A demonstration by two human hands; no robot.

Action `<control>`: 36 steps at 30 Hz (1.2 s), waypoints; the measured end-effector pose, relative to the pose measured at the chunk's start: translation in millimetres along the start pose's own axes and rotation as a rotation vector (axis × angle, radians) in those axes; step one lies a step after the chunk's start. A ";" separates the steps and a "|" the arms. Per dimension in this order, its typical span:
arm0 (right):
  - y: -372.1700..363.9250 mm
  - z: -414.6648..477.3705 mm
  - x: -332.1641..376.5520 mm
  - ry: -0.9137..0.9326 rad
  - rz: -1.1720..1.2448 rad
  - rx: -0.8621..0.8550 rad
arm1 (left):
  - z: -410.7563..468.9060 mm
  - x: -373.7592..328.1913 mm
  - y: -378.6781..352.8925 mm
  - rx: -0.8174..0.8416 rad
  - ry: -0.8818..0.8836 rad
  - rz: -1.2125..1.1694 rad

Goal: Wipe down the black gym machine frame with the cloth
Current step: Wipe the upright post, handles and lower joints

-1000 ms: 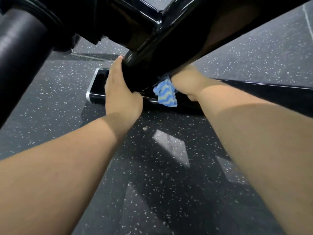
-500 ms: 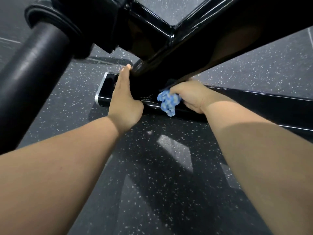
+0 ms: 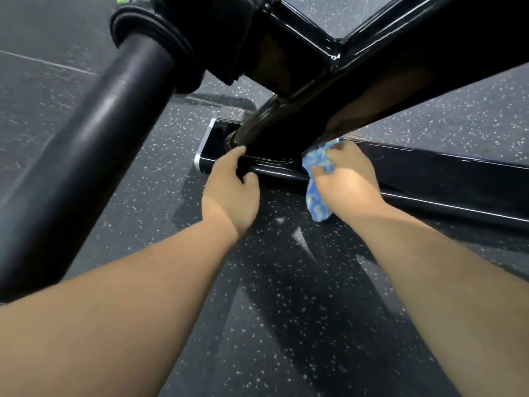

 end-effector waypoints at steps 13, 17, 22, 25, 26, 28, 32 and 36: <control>-35.5 -41.3 14.6 0.157 0.356 0.443 | -34.6 20.7 -70.0 0.192 0.533 -0.556; -16.9 -31.7 4.4 0.118 0.399 0.296 | -22.7 8.1 -64.2 0.122 0.450 -0.477; -23.3 -47.4 -19.2 -0.286 0.982 0.373 | -47.2 -10.7 -71.8 0.307 0.407 -0.565; -26.7 -65.7 -19.1 -0.356 1.095 0.551 | -58.0 -21.5 -72.6 0.396 0.409 -0.606; -23.9 -68.6 -19.2 -0.357 1.108 0.575 | -61.5 -25.1 -75.0 0.436 0.414 -0.615; -16.4 -70.6 -23.6 -0.359 1.108 0.573 | -66.0 -31.8 -80.6 0.490 0.410 -0.629; 2.3 -77.6 -34.2 -0.328 1.211 0.561 | -63.5 -41.8 -77.6 0.396 0.393 -0.659; 16.0 -98.3 -41.5 -0.333 1.153 0.639 | -55.2 -52.1 -66.3 0.244 0.247 -0.430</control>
Point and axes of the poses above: each hand's wrist, its own z-axis towards the middle knuckle, its own y-axis out of the back of the hand, x = y × z, the point moved 10 cm from there along z, towards the middle knuckle, and after that the axes turned 10 degrees about -z, right-handed, at the moved point
